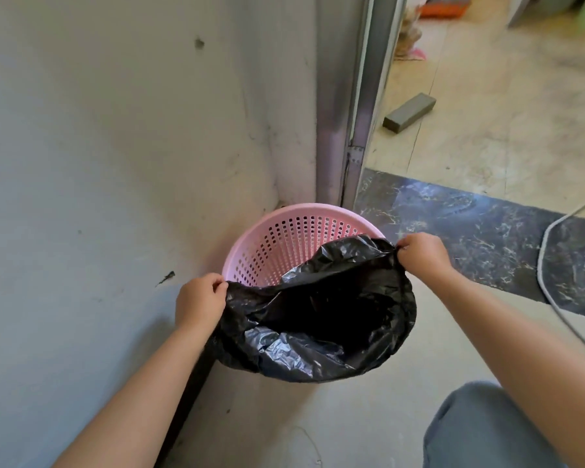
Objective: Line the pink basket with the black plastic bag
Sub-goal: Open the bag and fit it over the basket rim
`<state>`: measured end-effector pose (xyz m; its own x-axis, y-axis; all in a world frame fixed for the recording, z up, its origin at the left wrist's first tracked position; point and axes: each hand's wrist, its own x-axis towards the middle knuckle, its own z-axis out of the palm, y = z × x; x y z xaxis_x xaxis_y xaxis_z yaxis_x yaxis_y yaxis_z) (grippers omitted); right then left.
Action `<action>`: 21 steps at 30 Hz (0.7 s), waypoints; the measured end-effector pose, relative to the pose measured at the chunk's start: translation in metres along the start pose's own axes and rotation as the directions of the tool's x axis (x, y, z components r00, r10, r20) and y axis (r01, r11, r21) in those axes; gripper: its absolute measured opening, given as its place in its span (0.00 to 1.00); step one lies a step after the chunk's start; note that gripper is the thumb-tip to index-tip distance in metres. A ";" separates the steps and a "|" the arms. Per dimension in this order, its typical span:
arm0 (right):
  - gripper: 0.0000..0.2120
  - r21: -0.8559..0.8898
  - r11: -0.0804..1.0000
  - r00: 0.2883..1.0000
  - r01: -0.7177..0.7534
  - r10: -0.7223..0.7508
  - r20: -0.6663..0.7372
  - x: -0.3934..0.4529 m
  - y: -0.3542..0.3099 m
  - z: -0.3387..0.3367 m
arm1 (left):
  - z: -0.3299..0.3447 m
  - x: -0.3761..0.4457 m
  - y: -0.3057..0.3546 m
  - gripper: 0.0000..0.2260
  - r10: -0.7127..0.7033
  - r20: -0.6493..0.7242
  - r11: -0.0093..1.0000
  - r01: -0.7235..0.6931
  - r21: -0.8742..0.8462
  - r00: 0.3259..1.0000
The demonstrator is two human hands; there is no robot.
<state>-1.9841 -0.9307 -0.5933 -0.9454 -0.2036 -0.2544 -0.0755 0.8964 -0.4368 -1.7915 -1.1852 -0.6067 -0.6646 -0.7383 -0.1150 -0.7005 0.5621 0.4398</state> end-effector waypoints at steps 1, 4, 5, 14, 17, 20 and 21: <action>0.13 0.039 0.998 0.998 -0.056 0.055 0.021 0.006 -0.006 0.002 | 0.001 0.003 0.005 0.10 -0.014 0.007 1.000 0.014 0.003 1.000; 0.11 0.167 0.983 0.997 -0.076 0.075 0.013 0.013 -0.024 0.010 | 0.005 0.007 0.017 0.12 -0.055 0.058 0.998 0.053 0.035 0.997; 0.12 0.157 0.987 0.999 -0.031 0.028 0.017 0.012 -0.028 0.014 | 0.006 0.008 0.018 0.13 -0.050 0.070 0.997 0.046 0.058 0.996; 0.13 -0.214 0.937 0.861 0.277 -0.143 0.489 -0.020 -0.004 -0.020 | 0.005 0.000 0.009 0.12 0.096 0.119 0.914 -0.135 0.383 0.988; 0.15 -0.505 0.763 0.891 0.404 -0.202 0.407 -0.027 0.006 -0.021 | 0.001 0.003 0.017 0.10 0.155 0.230 0.875 -0.241 0.419 0.961; 0.12 -0.423 0.824 0.923 0.378 -0.299 0.242 -0.020 0.015 -0.016 | -0.004 0.010 0.019 0.10 0.208 0.287 0.816 -0.327 0.476 0.935; 0.10 -0.317 0.883 0.936 0.346 -0.301 0.183 -0.015 0.018 -0.015 | -0.005 0.012 0.018 0.10 0.222 0.272 0.813 -0.332 0.479 0.936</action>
<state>-1.9761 -0.9061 -0.5847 -0.8040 -0.5322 -0.2652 -0.4939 0.8461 -0.2005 -1.8110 -1.1857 -0.5960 -0.8483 -0.4652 -0.2529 -0.4734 0.8803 -0.0311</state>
